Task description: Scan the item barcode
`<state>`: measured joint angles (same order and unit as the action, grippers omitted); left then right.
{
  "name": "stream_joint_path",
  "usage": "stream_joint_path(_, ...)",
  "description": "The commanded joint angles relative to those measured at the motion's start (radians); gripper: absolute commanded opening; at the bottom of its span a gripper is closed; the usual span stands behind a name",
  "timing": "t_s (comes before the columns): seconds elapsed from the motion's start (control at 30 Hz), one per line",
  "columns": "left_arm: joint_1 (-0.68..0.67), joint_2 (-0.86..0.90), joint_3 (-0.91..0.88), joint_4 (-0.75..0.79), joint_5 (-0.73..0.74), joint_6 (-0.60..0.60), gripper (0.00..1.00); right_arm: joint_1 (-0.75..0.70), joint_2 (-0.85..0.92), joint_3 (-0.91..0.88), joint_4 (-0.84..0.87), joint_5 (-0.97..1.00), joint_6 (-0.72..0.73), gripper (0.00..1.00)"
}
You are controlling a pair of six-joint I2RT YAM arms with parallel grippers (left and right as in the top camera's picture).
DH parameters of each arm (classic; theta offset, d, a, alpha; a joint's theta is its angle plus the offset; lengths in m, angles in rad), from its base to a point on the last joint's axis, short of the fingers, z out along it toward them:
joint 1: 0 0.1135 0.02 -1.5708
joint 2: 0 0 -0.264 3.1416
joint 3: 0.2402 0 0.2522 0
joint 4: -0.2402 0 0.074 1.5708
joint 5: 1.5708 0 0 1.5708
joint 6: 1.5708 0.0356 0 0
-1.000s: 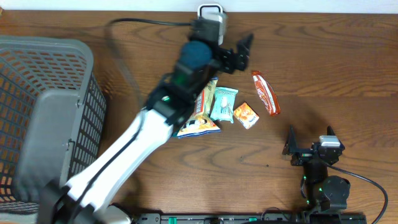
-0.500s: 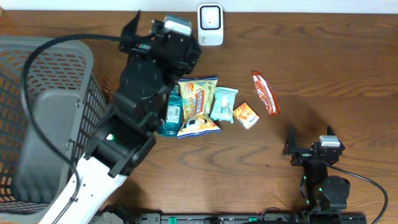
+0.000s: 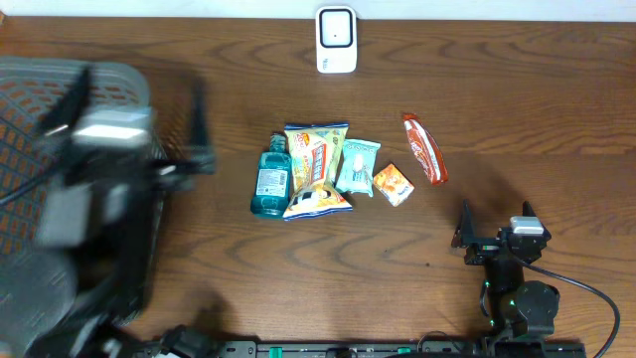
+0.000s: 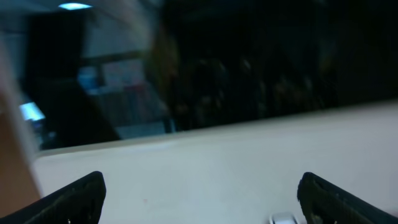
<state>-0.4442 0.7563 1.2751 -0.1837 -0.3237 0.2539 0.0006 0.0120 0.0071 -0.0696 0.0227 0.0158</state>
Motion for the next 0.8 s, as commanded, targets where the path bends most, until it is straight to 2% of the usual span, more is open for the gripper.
stream_joint_path(0.0,0.099,-0.056,-0.015,-0.012,0.071,-0.188,0.98,0.008,-0.005,-0.002,-0.002,0.001,0.014,0.99)
stream_joint_path(0.1,0.161,-0.103,-0.014,-0.040,0.072,-0.207,0.98,0.008,-0.005,-0.002,-0.002,-0.071,0.082,0.99)
stream_joint_path(0.23,0.200,-0.172,-0.014,-0.056,0.076,-0.207,0.98,0.008,-0.005,-0.002,0.006,-0.165,0.407,0.99)
stream_joint_path(0.33,0.238,-0.247,-0.014,-0.071,0.166,-0.208,0.98,0.008,-0.005,-0.002,0.011,-0.239,0.616,0.99)
stream_joint_path(0.47,0.291,-0.370,-0.015,-0.108,0.331,-0.219,0.98,0.008,-0.005,-0.002,0.023,-0.366,0.711,0.99)
stream_joint_path(0.77,0.355,-0.550,-0.058,-0.112,0.338,-0.218,0.98,0.008,-0.005,-0.002,0.068,-0.408,0.955,0.99)
